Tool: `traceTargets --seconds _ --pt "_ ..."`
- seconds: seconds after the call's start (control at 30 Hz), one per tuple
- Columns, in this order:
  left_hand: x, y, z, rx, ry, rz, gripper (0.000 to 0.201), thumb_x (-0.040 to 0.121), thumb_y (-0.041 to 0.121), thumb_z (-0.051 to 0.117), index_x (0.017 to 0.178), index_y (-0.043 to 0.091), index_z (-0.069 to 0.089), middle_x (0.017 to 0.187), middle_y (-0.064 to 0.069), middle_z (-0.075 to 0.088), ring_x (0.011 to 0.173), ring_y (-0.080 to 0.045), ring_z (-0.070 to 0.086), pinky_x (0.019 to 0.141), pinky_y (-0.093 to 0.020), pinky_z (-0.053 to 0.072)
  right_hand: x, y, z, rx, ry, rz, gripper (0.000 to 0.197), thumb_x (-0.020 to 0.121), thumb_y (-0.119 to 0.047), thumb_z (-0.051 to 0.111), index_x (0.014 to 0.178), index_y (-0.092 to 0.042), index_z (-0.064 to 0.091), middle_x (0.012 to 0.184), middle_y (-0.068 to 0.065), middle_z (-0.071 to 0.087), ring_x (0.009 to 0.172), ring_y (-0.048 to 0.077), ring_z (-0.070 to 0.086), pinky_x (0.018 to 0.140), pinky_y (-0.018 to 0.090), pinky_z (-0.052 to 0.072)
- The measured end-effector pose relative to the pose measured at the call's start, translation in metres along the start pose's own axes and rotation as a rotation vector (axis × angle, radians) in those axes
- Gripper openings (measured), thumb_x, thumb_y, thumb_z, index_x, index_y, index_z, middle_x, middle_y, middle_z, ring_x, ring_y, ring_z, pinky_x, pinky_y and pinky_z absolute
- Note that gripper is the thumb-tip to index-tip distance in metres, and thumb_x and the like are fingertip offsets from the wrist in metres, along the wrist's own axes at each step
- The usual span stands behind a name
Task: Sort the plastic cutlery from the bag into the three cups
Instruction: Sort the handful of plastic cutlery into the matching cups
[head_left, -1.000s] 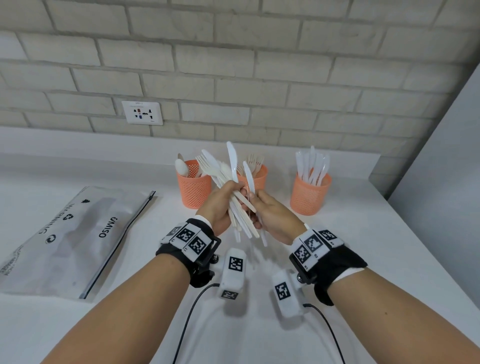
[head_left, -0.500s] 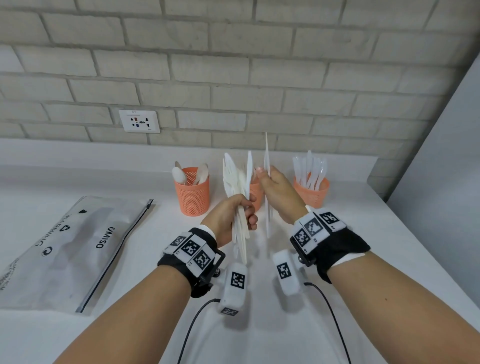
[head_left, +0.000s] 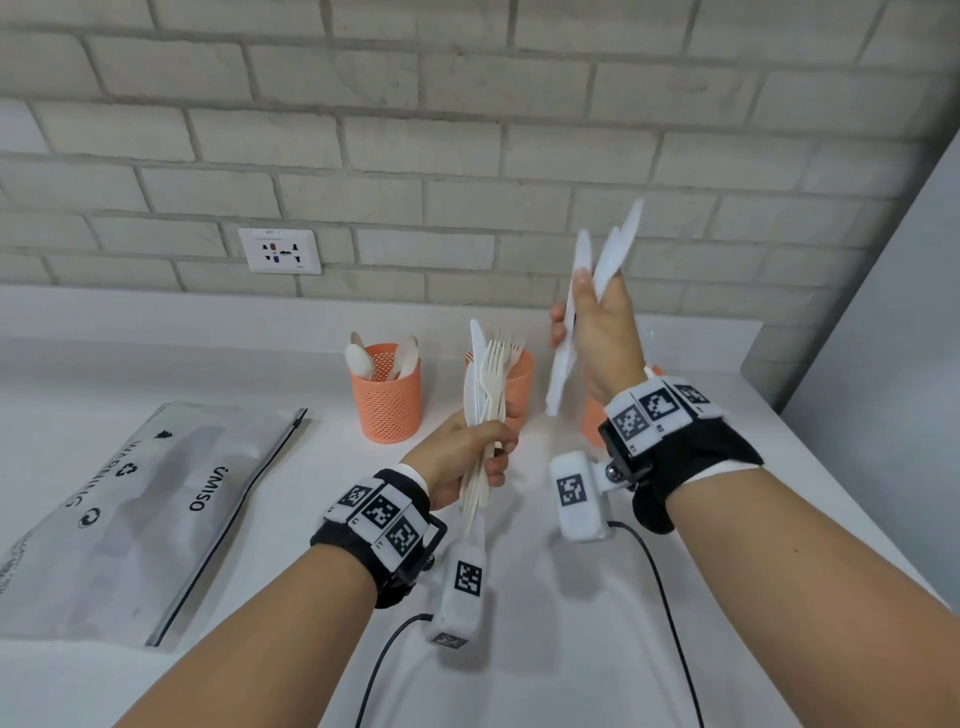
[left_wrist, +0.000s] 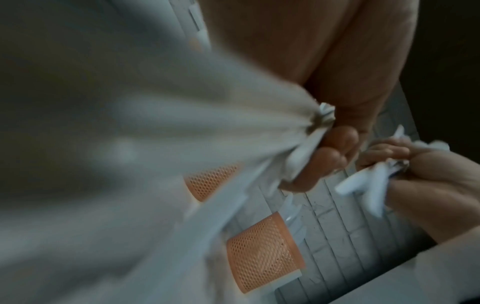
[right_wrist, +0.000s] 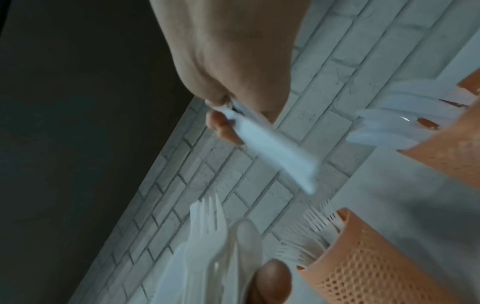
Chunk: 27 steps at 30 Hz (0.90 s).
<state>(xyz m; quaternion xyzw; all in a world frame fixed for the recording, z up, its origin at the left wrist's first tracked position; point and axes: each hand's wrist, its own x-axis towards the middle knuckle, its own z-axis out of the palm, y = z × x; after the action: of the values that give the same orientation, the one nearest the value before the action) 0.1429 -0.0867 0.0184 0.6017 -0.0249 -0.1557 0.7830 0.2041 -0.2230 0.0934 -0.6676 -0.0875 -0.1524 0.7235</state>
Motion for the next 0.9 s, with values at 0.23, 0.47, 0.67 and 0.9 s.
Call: traceTargets --seconds 0.23,0.47,0.67,0.9 --pt "0.009 -0.004 0.004 0.108 0.002 -0.014 0.012 0.09 0.0 0.049 0.089 0.012 0.048 0.053 0.002 0.038 0.041 -0.01 0.034 0.042 -0.02 0.033 -0.002 0.009 0.005 -0.319 -0.404 0.159 0.022 0.086 -0.022 0.065 0.1 -0.006 0.065 0.037 -0.016 0.047 0.031 -0.001 0.037 0.035 0.012 0.027" --pt "0.019 -0.012 -0.001 0.212 0.005 -0.062 0.01 0.09 0.002 0.053 0.092 0.01 0.048 0.06 -0.002 0.038 0.041 -0.009 0.035 0.043 -0.02 0.035 0.027 0.012 -0.002 -0.181 -0.173 0.199 0.016 0.098 -0.03 0.042 0.096 -0.017 0.051 0.075 0.003 0.053 0.054 0.008 0.045 0.052 0.021 0.044" --pt "0.034 -0.008 -0.004 0.186 0.096 -0.059 0.013 0.092 0.002 0.048 0.084 0.012 0.046 0.061 -0.001 0.036 0.04 -0.006 0.034 0.04 -0.018 0.033 0.057 0.004 -0.036 0.022 0.157 0.07 0.01 0.101 -0.023 0.033 0.097 -0.019 0.041 0.082 0.001 0.065 0.079 0.017 0.064 0.073 0.034 0.054" --pt "0.055 0.007 0.006 0.021 0.148 0.054 0.013 0.093 0.001 0.046 0.088 0.012 0.044 0.062 -0.002 0.034 0.04 -0.007 0.035 0.039 -0.017 0.034 0.092 0.017 -0.068 -0.032 0.395 -0.219 0.009 0.098 -0.01 0.032 0.1 -0.019 0.036 0.067 -0.002 0.046 0.056 0.008 0.048 0.06 0.022 0.045"
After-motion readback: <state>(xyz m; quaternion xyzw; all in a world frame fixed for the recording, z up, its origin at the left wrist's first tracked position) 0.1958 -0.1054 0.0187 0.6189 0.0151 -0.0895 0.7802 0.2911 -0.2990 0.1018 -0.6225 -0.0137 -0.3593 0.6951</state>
